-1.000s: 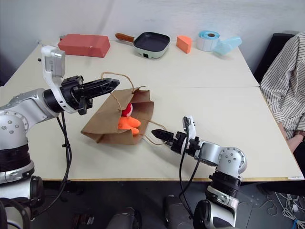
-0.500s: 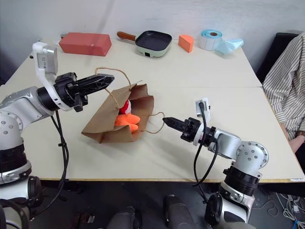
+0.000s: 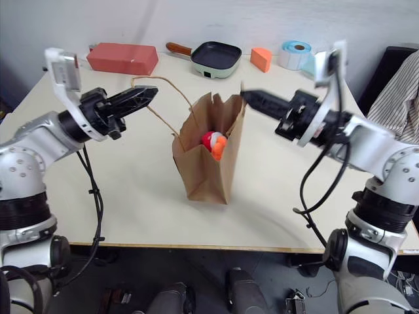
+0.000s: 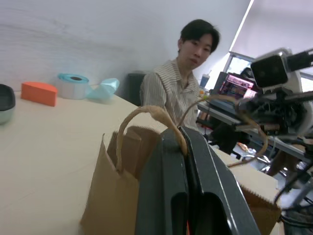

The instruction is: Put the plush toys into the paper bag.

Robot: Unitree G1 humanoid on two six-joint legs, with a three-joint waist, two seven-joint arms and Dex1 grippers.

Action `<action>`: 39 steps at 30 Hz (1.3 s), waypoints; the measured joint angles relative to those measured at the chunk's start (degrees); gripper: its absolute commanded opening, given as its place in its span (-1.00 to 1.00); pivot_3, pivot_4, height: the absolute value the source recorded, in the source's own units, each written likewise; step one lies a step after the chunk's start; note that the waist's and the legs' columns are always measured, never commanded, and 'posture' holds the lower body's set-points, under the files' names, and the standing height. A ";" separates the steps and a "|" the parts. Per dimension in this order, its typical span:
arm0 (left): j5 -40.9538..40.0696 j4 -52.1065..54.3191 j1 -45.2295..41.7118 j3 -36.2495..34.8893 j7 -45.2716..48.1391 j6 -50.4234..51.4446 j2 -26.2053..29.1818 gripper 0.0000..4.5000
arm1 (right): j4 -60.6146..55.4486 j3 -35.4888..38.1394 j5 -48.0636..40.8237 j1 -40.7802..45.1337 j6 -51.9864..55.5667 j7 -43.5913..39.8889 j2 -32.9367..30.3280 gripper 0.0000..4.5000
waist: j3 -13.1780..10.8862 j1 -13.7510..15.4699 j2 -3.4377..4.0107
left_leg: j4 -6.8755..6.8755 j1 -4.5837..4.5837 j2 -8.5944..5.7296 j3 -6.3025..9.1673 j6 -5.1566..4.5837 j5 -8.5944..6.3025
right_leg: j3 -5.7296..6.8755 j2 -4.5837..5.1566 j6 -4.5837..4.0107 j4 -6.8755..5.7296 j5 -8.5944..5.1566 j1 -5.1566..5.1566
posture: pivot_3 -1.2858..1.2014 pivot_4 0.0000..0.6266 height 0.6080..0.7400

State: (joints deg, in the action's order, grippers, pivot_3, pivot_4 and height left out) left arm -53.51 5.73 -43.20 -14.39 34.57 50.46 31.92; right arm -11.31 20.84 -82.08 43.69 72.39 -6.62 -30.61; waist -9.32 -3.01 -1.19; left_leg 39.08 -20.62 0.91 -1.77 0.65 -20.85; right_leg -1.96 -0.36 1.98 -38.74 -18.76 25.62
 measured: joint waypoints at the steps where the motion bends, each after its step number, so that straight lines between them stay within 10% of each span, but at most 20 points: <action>1: 0.95 -0.03 0.24 0.98 -0.06 -0.89 -1.21 -1.00 | -0.32 -1.47 1.66 -1.02 -1.01 -0.60 0.02 -0.97 | 0.00 0.10 0.00 | 0.01 -0.04 0.00 0.00 -0.01 0.00 | 0.01 0.00 0.01 0.03 0.01 0.02 | 0.03 -0.52 1.00; 7: 3.05 0.10 2.77 2.15 0.29 -2.29 -1.85 -0.61 | -3.57 -3.14 6.73 -2.11 -6.88 -3.67 -0.56 -1.00 | 0.00 -0.05 0.00 | 0.01 -0.16 0.03 0.02 -0.01 0.00 | 0.03 0.00 0.01 0.04 0.01 0.16 | 0.03 -0.52 1.00; 17: -10.62 7.04 12.18 -12.27 1.99 7.07 10.62 0.78 | -6.92 -0.23 -4.09 -5.63 -8.07 -7.80 -8.67 0.46 | 0.00 0.15 0.00 | 0.06 -0.39 0.04 0.18 -0.03 -0.01 | 0.17 0.02 0.01 0.12 0.01 0.25 | 0.03 -0.52 1.00; 19: -12.87 9.25 16.14 -14.40 2.43 8.36 12.32 0.98 | -7.66 0.05 -4.58 -8.05 -8.01 -8.38 -11.96 0.47 | 0.00 0.32 0.00 | 0.06 -0.41 0.03 0.19 -0.07 -0.04 | 0.17 0.04 0.01 0.18 0.01 0.23 | 0.03 -0.52 1.00; 26: -9.20 18.48 30.07 -12.12 3.58 4.81 12.51 0.98 | -8.14 8.35 0.22 -24.42 -9.04 -20.39 -23.75 0.47 | 0.04 1.70 -0.06 | 0.01 -0.36 0.03 0.35 -0.13 -0.07 | 0.25 0.03 0.02 0.75 0.01 0.00 | 0.03 -0.52 1.00; 36: 5.73 16.10 29.62 5.08 3.79 -9.33 -0.22 1.00 | -9.65 -27.08 37.76 -21.61 -27.79 -27.72 -8.92 -0.99 | 0.00 0.25 0.00 | -0.01 0.06 0.00 0.11 -0.01 0.02 | -0.04 -0.08 0.17 0.43 0.10 -0.11 | 0.03 -0.52 1.00; 39: 8.56 15.32 28.86 8.13 5.25 -11.67 -0.79 1.00 | -5.24 -31.92 45.33 -18.47 -32.14 -29.35 -6.44 -0.99 | 0.01 0.80 -0.01 | 0.01 0.02 0.00 0.11 -0.07 -0.01 | -0.03 -0.04 0.17 0.43 0.10 -0.12 | 0.03 -0.52 1.00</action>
State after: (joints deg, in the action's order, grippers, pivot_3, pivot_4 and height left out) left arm -44.95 21.05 -14.34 -6.26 39.82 38.80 31.13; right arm -16.56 -11.07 -36.75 25.22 40.25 -35.97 -37.05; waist -9.31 -2.21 -1.19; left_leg 39.09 -20.60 0.91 -1.65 0.58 -20.86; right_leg -1.98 -0.40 2.14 -38.30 -18.66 25.49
